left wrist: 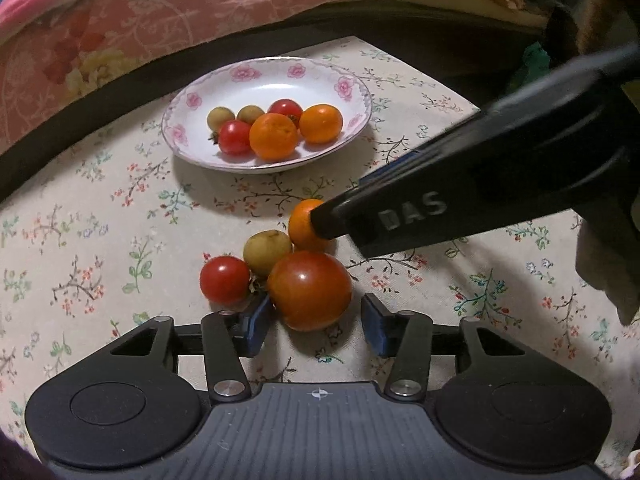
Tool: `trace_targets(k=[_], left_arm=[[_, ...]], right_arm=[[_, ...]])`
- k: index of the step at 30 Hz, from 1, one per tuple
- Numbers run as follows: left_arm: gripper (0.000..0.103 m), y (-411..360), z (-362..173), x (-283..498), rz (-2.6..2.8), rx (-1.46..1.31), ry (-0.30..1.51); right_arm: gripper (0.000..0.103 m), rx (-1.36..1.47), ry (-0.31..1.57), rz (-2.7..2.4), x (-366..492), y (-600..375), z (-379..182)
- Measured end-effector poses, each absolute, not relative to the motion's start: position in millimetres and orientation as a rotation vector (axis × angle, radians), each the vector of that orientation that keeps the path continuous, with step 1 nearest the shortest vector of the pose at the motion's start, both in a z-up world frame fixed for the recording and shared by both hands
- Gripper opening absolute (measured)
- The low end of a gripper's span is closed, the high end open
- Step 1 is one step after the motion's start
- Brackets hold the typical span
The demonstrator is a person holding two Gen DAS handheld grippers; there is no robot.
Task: Organize fruits
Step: 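Withdraw both tools from the plate toward the remaining fruits, then grasp the large red tomato with the left tool while the right tool grasps the tangerine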
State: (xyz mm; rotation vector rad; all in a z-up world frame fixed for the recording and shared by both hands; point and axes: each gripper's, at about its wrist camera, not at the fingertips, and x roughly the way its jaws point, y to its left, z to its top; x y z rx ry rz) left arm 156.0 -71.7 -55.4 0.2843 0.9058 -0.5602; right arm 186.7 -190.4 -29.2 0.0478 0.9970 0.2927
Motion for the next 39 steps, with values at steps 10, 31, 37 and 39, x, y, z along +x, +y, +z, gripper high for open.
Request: trace_targets(k=[10, 31, 37, 39], left_arm=[[0.049, -67.0, -55.1, 156.8, -0.554, 0.274, 0.896], [0.050, -65.9, -54.0, 154.3, -0.571, 0.248, 0.886], [0.050, -68.2, -53.5, 151.7, -0.570, 0.265, 0.879], [0.052, -70.8, -54.7, 152.6, -0.566, 0.281, 0.879]], right_arm=[[0.041, 0.025, 0.972, 0.376, 195.9, -182.9, -36.7], [0.029, 0.035, 0.999, 0.398, 203.5, -180.6, -46.6], [0.029, 0.036, 1.012, 0.358, 196.0, -195.1, -39.3], [0.029, 0.034, 1.022, 0.339, 192.3, -202.0, -40.0]])
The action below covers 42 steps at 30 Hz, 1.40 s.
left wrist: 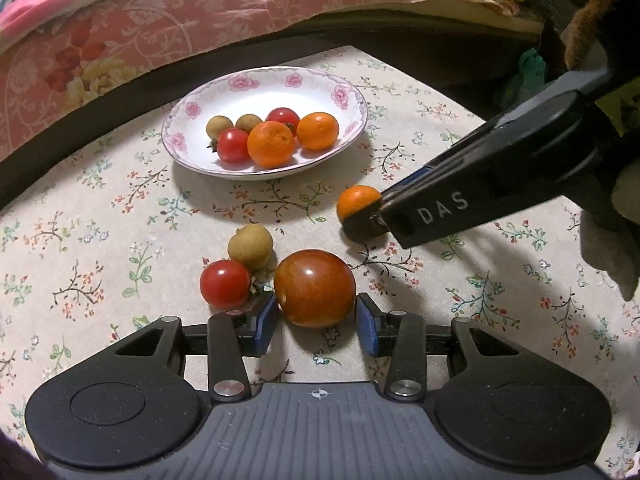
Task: Organize fruits
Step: 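Grasp the large red tomato with the left tool while the right tool grasps the tangerine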
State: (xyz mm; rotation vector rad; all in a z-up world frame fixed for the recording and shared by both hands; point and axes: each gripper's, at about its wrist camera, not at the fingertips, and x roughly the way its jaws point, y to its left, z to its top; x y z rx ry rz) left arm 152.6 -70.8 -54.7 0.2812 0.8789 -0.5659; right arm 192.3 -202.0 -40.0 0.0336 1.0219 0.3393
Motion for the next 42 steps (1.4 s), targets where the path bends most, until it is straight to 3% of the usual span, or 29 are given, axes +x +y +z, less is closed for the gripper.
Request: trace_targets(k=[9, 19, 25, 29, 42], left_arm=[[0.058, -73.9, -57.6, 157.6, -0.554, 0.286, 0.872], [0.054, -74.1, -57.0, 157.7, -0.569, 0.301, 0.863], [0.051, -73.3, -55.3, 157.1, -0.569, 0.306, 0.862], [0.051, -73.4, -55.9, 157.9, -0.569, 0.302, 0.867], [0.050, -73.0, -57.4, 156.8, -0.562, 0.289, 0.869]], right_arm=[[0.029, 0.006, 1.024, 0.358, 181.1, -209.9, -44.5], [0.029, -0.077, 1.002, 0.360, 179.8, -205.6, -44.9], [0.034, -0.072, 1.003, 0.368, 182.8, -204.8, -45.4], [0.043, -0.055, 1.004, 0.368, 184.5, -205.2, -46.2], [0.045, -0.043, 0.973, 0.316, 194.5, -206.2, -47.9]])
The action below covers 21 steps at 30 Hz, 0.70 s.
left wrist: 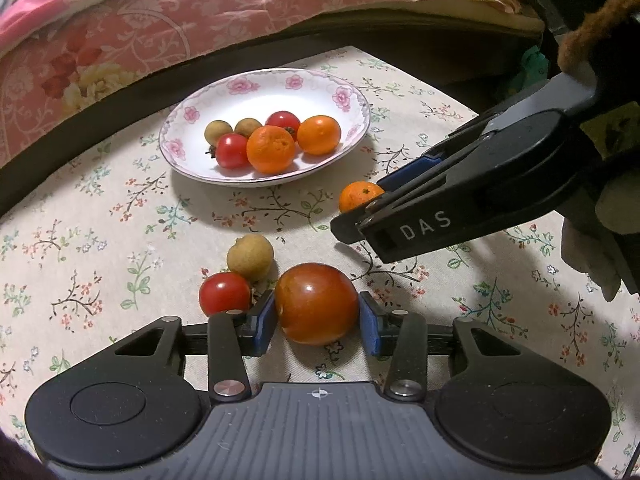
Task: Organize fruits
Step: 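Grasp the large red tomato with the left tool while the right tool grasps the tangerine, then carry the large tomato and tangerine over the white plate and open both tools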
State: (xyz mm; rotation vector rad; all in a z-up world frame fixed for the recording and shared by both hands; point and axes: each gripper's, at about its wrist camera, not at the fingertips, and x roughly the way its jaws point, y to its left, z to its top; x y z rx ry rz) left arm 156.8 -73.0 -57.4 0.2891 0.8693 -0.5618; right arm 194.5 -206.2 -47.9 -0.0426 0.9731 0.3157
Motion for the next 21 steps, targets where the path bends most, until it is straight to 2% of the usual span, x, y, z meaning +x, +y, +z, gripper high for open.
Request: trace_targets(k=[3, 5, 6, 21], left_arm=[[0.050, -72.7, -56.8, 156.5, -0.559, 0.277, 0.879], [0.050, -72.5, -56.4, 156.4, -0.561, 0.277, 0.883], [0.050, -72.1, -56.1, 156.5, -0.562, 0.272, 0.887], [0.050, -70.6, -36.2, 159.3, -0.563, 0.238, 0.837]], right_arm=[[0.045, -0.038, 0.967, 0.316, 196.1, -205.6, -48.4], [0.033, -0.053, 0.975, 0.313, 196.1, -203.6, -47.9], [0.032, -0.053, 0.980, 0.314, 196.0, -203.6, -47.8], [0.031, -0.003, 0.966, 0.318, 187.8, -214.4, -30.2]])
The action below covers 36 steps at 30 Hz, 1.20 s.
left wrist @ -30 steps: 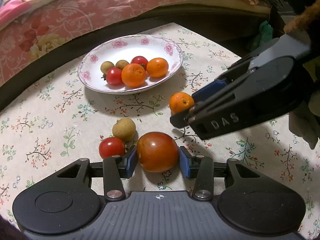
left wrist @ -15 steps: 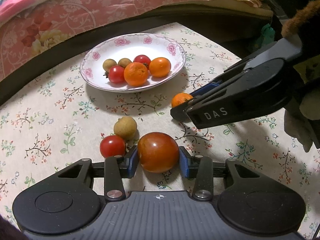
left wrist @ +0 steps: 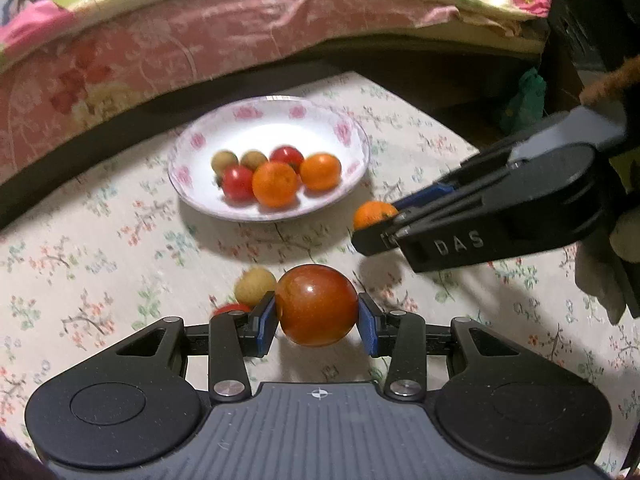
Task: Organize fruits
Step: 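Carry the large tomato and tangerine over the white plate and open both tools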
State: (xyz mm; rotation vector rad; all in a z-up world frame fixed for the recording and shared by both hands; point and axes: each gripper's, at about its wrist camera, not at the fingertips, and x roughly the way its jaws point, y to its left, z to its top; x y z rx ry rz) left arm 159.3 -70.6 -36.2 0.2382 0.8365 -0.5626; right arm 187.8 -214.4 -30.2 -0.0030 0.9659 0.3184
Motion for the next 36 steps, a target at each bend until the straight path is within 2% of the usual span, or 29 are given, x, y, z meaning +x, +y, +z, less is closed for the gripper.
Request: trace_targets(k=[19, 36], left_arm=[[0.050, -78.8, -4.4, 210.7, -0.486, 0.195, 0.716], [0.050, -100.2, -14.4, 270.3, -0.472, 0.240, 0.702]], right_arm=[[0.031, 0.086, 0.867, 0.268, 210.8, -227.0, 1.4], [0.031, 0.112, 0.845, 0.212, 264.7, -247.5, -0.5]])
